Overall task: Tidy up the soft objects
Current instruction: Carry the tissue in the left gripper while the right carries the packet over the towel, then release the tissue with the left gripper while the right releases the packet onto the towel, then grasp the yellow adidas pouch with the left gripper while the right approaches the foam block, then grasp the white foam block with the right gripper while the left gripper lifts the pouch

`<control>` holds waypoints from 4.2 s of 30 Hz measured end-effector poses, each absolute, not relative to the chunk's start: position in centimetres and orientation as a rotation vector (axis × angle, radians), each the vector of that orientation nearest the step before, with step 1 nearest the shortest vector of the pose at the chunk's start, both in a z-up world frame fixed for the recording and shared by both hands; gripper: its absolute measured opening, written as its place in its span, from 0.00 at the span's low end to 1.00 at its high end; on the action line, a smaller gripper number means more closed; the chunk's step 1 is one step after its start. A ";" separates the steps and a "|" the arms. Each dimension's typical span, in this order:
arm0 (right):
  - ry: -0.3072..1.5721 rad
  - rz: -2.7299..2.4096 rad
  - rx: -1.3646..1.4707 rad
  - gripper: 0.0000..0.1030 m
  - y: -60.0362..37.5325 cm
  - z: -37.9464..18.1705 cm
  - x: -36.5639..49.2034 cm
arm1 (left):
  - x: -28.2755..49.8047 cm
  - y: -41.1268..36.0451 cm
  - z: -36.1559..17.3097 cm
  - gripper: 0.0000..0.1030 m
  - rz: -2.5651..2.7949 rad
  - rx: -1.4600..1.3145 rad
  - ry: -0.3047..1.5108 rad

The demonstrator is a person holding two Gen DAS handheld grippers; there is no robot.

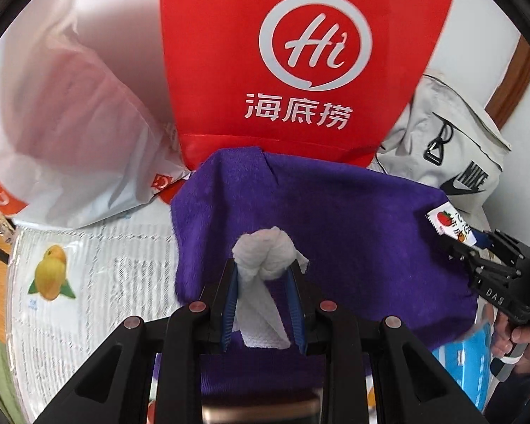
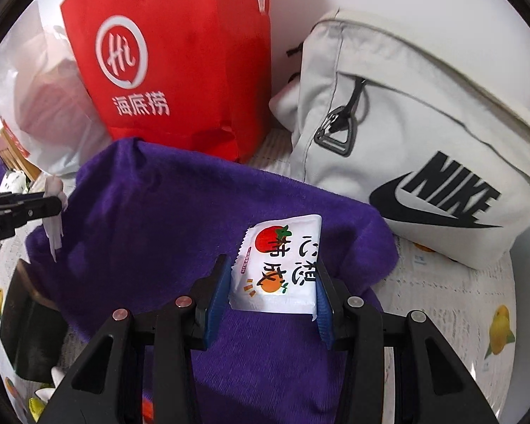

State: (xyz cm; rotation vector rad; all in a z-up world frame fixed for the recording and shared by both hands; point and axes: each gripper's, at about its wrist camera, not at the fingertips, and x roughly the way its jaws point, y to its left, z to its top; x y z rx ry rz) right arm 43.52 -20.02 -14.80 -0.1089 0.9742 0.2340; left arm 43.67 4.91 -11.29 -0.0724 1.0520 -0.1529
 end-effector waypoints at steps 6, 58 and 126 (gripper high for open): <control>1.024 0.237 -0.131 0.43 -19.9 -15.8 44.9 | 46.5 4.3 -12.8 0.25 -0.170 -0.099 1.086; 0.859 0.281 -0.069 0.77 -18.8 -7.7 22.2 | 23.7 4.6 -7.7 0.73 -0.178 -0.135 0.986; 0.937 0.362 -0.040 0.80 -14.3 -14.3 15.2 | 15.1 7.1 -14.8 0.74 -0.102 -0.255 1.065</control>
